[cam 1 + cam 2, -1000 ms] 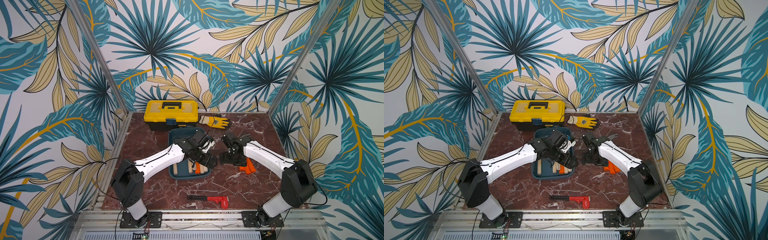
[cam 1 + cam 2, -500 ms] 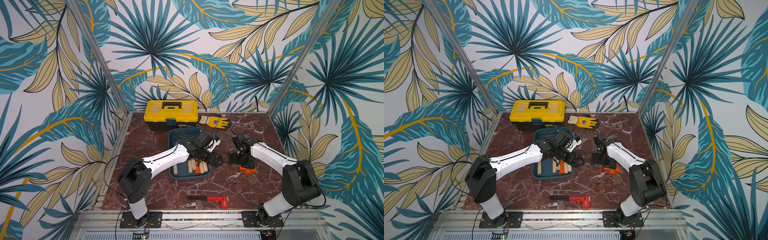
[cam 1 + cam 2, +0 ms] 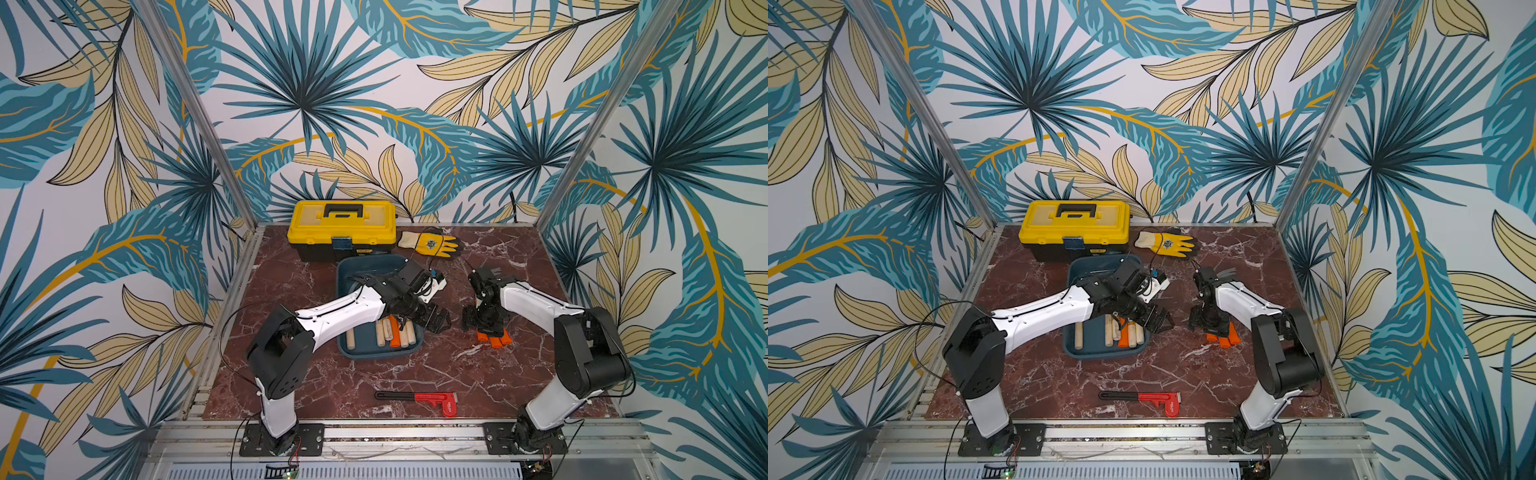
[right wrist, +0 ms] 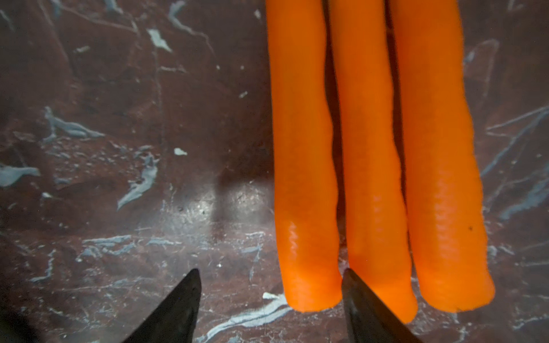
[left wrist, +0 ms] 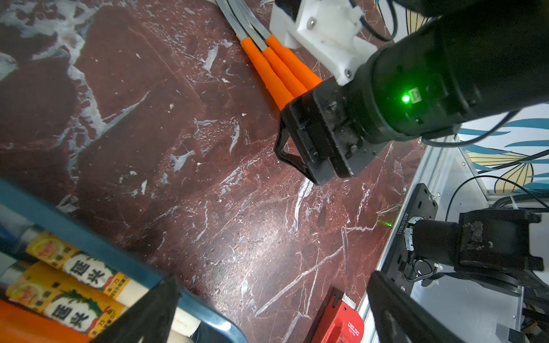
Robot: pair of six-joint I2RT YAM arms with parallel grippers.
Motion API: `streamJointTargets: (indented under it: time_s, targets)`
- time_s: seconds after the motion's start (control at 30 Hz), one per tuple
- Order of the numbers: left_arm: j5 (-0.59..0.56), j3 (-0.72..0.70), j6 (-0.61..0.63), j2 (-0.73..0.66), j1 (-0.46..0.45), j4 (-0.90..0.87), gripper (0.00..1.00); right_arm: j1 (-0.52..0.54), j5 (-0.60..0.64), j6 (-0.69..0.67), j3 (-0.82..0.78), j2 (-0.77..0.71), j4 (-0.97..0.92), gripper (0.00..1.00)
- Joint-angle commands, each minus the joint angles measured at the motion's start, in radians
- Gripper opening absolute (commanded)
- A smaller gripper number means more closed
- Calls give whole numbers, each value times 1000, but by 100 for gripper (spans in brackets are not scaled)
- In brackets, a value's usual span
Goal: Put small sickles into storage boxes
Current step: Pick up the sickle at the center of the board.
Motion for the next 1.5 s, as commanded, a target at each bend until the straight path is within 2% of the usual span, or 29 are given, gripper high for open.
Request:
streamJointTargets:
  time_s: [0.0, 0.2, 0.47, 0.7, 0.87, 1.2, 1.47]
  targets:
    - [22, 37, 30, 10, 2, -10, 99, -3, 3, -14, -3, 28, 7, 72]
    - [29, 27, 46, -7, 22, -29, 99, -6, 9, -24, 14, 75, 22, 64]
    - [43, 11, 60, -32, 56, -42, 100, -6, -3, -33, 52, 116, 29, 37]
    - [49, 8, 65, -40, 68, -47, 99, -6, -7, -41, 60, 119, 18, 20]
    - [46, 3, 63, -51, 71, -47, 99, -4, -5, -40, 75, 98, -7, 16]
    - [39, -1, 61, -84, 73, -47, 100, 14, -8, -27, 104, 45, -58, 15]
    - [14, -58, 57, -148, 73, -47, 99, 67, -9, -8, 139, 35, -77, 15]
